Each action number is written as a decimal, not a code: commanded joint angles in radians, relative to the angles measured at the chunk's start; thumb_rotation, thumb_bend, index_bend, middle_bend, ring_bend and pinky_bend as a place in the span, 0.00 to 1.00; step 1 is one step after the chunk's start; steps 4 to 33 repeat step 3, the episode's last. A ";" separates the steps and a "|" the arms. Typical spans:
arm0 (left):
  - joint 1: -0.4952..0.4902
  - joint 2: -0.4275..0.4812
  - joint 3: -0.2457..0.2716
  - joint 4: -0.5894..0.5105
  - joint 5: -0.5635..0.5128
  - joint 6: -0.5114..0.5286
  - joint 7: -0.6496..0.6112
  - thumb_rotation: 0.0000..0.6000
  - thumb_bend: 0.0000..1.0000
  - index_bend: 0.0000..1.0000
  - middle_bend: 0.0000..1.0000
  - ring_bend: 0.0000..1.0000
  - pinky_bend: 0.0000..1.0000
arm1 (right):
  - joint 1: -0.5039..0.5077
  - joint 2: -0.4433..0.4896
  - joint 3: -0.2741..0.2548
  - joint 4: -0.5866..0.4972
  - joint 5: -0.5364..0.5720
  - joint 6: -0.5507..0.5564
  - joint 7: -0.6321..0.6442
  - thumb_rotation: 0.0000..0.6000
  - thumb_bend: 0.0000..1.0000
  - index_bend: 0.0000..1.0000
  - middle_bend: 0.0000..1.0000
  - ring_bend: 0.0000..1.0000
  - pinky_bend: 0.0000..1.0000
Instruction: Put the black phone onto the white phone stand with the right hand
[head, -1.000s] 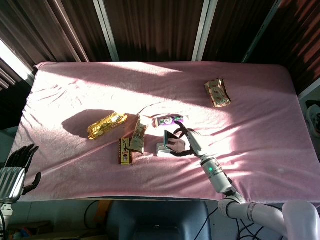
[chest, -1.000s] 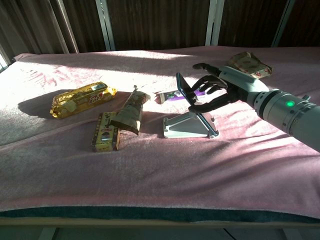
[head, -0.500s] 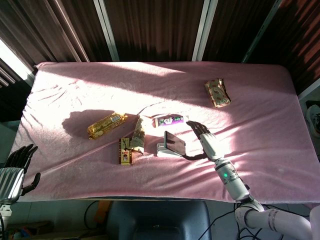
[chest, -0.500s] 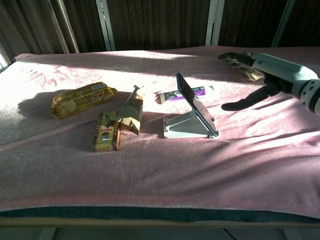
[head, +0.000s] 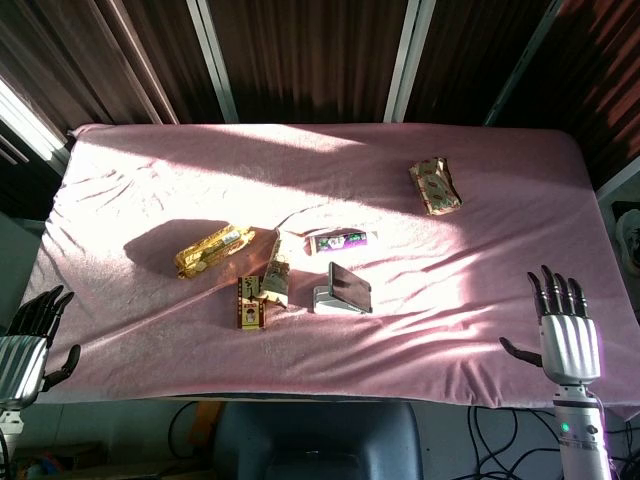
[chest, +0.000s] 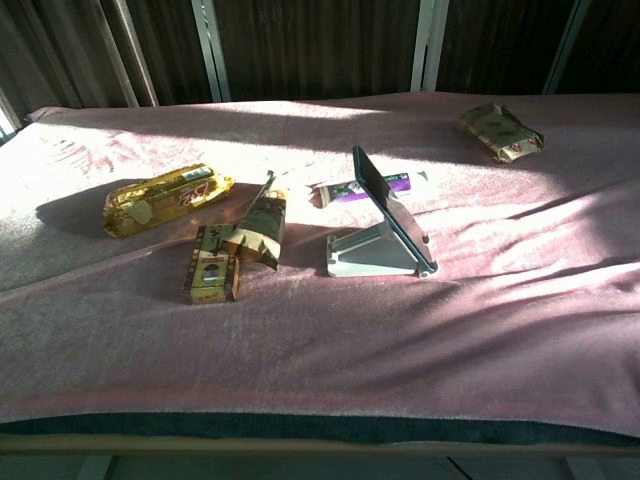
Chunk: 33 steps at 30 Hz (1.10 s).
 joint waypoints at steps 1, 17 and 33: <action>0.000 -0.001 0.001 -0.001 0.001 0.000 0.003 1.00 0.41 0.00 0.00 0.02 0.12 | -0.026 0.017 -0.014 -0.010 -0.040 0.014 -0.014 1.00 0.19 0.00 0.00 0.00 0.00; 0.001 -0.002 0.000 -0.001 0.000 0.001 0.006 1.00 0.41 0.00 0.00 0.02 0.12 | -0.027 0.018 -0.011 -0.011 -0.042 -0.001 -0.015 1.00 0.19 0.00 0.00 0.00 0.00; 0.001 -0.002 0.000 -0.001 0.000 0.001 0.006 1.00 0.41 0.00 0.00 0.02 0.12 | -0.027 0.018 -0.011 -0.011 -0.042 -0.001 -0.015 1.00 0.19 0.00 0.00 0.00 0.00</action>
